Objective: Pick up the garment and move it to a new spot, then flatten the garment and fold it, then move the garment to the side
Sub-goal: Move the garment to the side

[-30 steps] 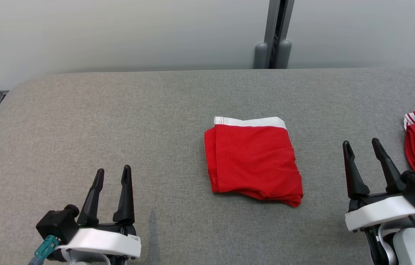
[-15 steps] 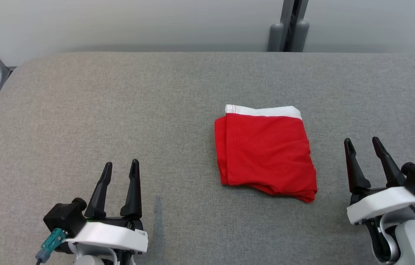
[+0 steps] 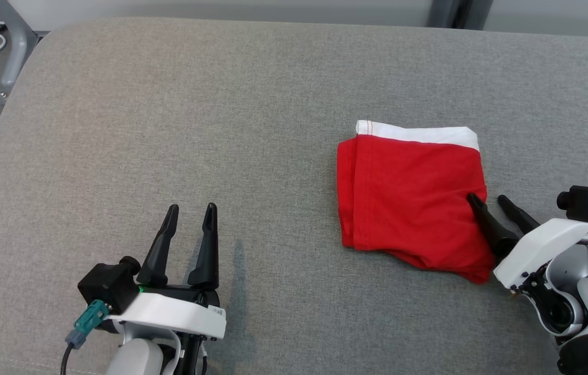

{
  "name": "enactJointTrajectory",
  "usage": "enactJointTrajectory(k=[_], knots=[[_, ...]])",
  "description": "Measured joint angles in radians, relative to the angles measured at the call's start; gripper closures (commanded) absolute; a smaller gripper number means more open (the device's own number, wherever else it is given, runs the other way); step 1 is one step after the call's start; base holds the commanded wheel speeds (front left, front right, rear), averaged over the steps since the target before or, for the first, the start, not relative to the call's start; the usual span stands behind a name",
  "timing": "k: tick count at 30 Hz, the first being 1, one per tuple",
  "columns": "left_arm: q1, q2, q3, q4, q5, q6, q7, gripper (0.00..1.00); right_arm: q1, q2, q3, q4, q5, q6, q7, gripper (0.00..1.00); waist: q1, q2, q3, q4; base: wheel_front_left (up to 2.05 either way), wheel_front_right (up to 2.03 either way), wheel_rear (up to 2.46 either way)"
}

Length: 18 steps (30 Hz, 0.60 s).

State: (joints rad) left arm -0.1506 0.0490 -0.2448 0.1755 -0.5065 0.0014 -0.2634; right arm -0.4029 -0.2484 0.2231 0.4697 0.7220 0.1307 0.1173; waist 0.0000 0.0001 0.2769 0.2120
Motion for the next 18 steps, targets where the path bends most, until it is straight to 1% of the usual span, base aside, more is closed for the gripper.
enactJointTrajectory(k=[3, 6, 11, 12, 14, 16, 18], knots=[[0.000, 0.000, -0.011, 0.002, -0.004, 0.003, 0.000, 0.00, -0.013, -0.022, 0.025, 0.010, 0.046, 0.000, 0.041, 0.00, 0.0000, 0.0000, 0.008, 0.014, 0.00, 0.00, 0.00], [-0.001, 0.000, -0.016, 0.004, -0.004, 0.004, 0.000, 0.00, -0.023, -0.023, 0.055, 0.010, 0.104, 0.000, 0.078, 0.00, 0.0000, 0.0000, 0.009, 0.023, 0.00, 0.00, 0.00], [-0.003, 0.000, -0.020, 0.009, 0.000, 0.006, 0.000, 0.00, -0.039, -0.037, 0.103, 0.024, 0.143, 0.000, 0.108, 0.00, 0.0000, 0.0000, 0.007, 0.034, 0.00, 0.00, 0.00], [-0.005, 0.000, -0.021, 0.009, 0.006, 0.006, 0.000, 0.00, -0.041, -0.039, 0.111, 0.030, 0.145, 0.000, 0.110, 0.15, 0.0000, 0.0000, 0.006, 0.036, 0.00, 0.00, 0.00], [-0.006, 0.000, -0.025, 0.010, 0.009, 0.006, 0.000, 0.00, -0.050, -0.047, 0.132, 0.042, 0.138, 0.000, 0.109, 1.00, 0.0000, 0.0000, 0.004, 0.039, 0.00, 0.00, 0.00], [-0.006, 0.000, -0.028, 0.011, 0.012, 0.006, 0.000, 0.00, -0.055, -0.051, 0.144, 0.048, 0.133, 0.000, 0.101, 1.00, 0.0000, 0.0000, 0.002, 0.041, 0.00, 0.00, 0.00], [-0.006, 0.000, -0.031, 0.012, 0.014, 0.008, 0.000, 0.00, -0.059, -0.060, 0.186, 0.047, 0.129, 0.000, 0.067, 1.00, 0.0000, 0.0000, -0.004, 0.042, 0.00, 0.00, 0.00]])
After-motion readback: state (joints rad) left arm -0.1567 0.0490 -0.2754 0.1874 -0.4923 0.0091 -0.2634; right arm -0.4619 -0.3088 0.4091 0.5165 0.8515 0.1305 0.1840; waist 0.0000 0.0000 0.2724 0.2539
